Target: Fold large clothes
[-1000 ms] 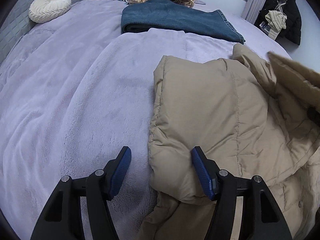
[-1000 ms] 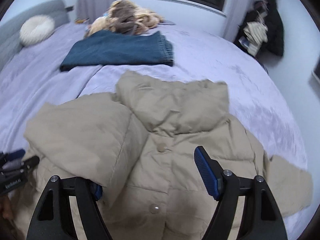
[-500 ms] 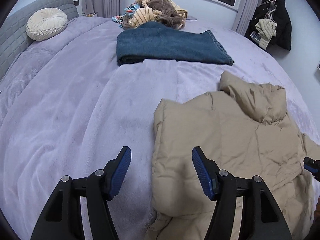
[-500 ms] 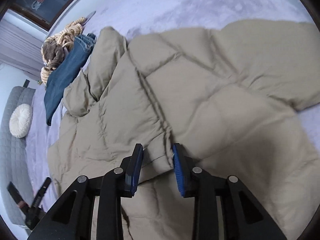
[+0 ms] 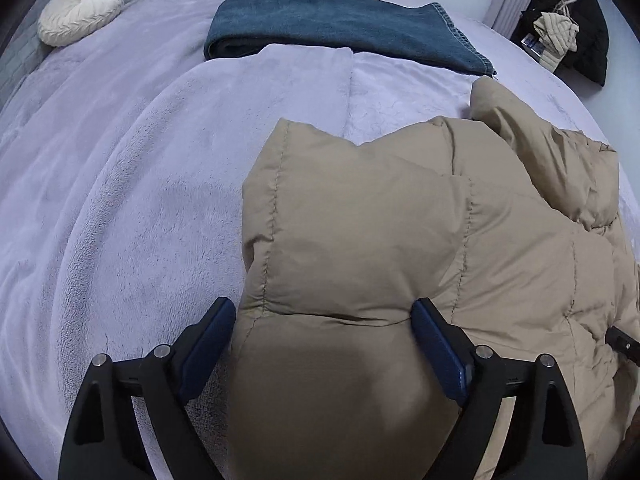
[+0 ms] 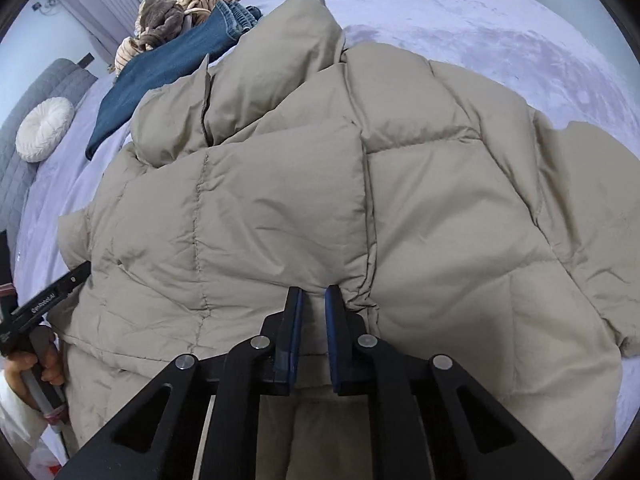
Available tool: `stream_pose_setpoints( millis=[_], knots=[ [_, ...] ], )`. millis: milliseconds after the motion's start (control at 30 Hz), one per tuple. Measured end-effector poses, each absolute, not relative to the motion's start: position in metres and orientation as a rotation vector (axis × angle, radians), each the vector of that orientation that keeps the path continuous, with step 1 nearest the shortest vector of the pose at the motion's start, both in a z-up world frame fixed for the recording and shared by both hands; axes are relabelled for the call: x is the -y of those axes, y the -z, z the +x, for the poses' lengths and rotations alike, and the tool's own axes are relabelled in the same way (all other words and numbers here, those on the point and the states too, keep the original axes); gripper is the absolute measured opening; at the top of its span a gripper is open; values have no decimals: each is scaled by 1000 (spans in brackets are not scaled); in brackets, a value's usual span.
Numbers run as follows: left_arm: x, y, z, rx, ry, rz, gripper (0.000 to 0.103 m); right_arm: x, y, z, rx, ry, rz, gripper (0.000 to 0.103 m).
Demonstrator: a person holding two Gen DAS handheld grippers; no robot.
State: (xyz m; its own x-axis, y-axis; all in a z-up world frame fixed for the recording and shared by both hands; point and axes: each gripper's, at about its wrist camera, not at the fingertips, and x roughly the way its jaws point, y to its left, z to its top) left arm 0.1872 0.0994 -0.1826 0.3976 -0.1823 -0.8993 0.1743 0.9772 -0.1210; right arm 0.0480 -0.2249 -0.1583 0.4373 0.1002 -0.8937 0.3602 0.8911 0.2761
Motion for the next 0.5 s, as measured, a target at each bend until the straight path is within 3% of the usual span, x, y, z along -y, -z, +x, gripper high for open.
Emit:
stream_pose_setpoints(
  millis=[100, 200, 233, 500],
  knots=[
    [-94, 169, 183, -1138, 196, 61, 91, 240, 149, 29, -1115, 176, 535, 18],
    [-88, 152, 171, -1132, 197, 98, 91, 261, 138, 4, -1088, 197, 627, 41],
    [-83, 145, 165, -1129, 205, 102, 91, 268, 135, -4, -1074, 203, 657, 45],
    [-6, 112, 106, -1151, 340, 207, 91, 313, 130, -76, -1031, 273, 862, 62]
  ],
)
